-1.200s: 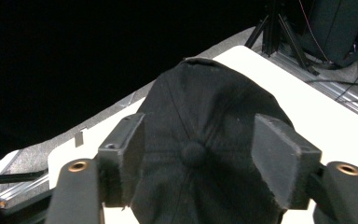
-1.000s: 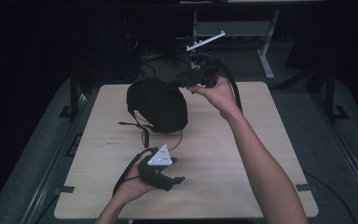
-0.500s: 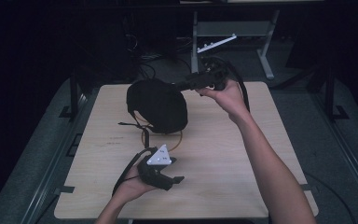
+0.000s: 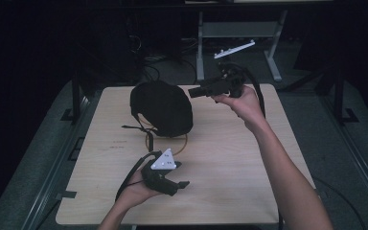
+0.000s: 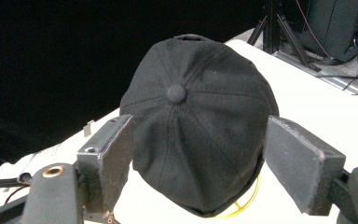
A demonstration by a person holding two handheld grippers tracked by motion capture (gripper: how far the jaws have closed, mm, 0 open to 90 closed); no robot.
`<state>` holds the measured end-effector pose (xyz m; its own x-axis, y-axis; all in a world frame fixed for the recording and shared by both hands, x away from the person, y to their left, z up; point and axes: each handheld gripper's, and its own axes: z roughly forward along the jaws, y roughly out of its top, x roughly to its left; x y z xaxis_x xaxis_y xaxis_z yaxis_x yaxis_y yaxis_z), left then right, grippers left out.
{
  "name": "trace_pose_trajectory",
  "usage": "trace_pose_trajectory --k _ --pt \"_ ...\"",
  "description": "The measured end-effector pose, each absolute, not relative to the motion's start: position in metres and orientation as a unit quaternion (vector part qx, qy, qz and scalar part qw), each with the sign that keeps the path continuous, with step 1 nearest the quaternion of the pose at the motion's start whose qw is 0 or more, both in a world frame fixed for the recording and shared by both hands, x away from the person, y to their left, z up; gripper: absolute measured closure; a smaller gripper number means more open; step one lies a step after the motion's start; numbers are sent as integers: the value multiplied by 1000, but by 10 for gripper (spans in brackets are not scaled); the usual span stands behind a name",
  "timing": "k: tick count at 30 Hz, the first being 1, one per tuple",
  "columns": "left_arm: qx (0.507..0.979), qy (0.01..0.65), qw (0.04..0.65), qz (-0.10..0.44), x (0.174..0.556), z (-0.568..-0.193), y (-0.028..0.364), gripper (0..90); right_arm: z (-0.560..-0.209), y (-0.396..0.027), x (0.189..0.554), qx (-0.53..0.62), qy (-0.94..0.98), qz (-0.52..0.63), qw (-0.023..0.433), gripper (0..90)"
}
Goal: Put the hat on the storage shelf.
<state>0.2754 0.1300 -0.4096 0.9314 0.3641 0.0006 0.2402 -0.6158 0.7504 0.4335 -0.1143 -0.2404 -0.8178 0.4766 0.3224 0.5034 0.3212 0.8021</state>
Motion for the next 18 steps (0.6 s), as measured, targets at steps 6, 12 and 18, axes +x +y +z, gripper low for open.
trace_pose_trajectory --k 6,12,18 --pt "896 167 404 78 275 -410 129 304 -243 -123 429 -302 -812 -499 12 234" --pt "896 167 404 79 276 -410 129 303 -245 -132 426 -302 -811 -501 10 234" --pt "896 169 402 79 276 -410 129 302 -249 -140 423 -310 -809 -499 9 232"
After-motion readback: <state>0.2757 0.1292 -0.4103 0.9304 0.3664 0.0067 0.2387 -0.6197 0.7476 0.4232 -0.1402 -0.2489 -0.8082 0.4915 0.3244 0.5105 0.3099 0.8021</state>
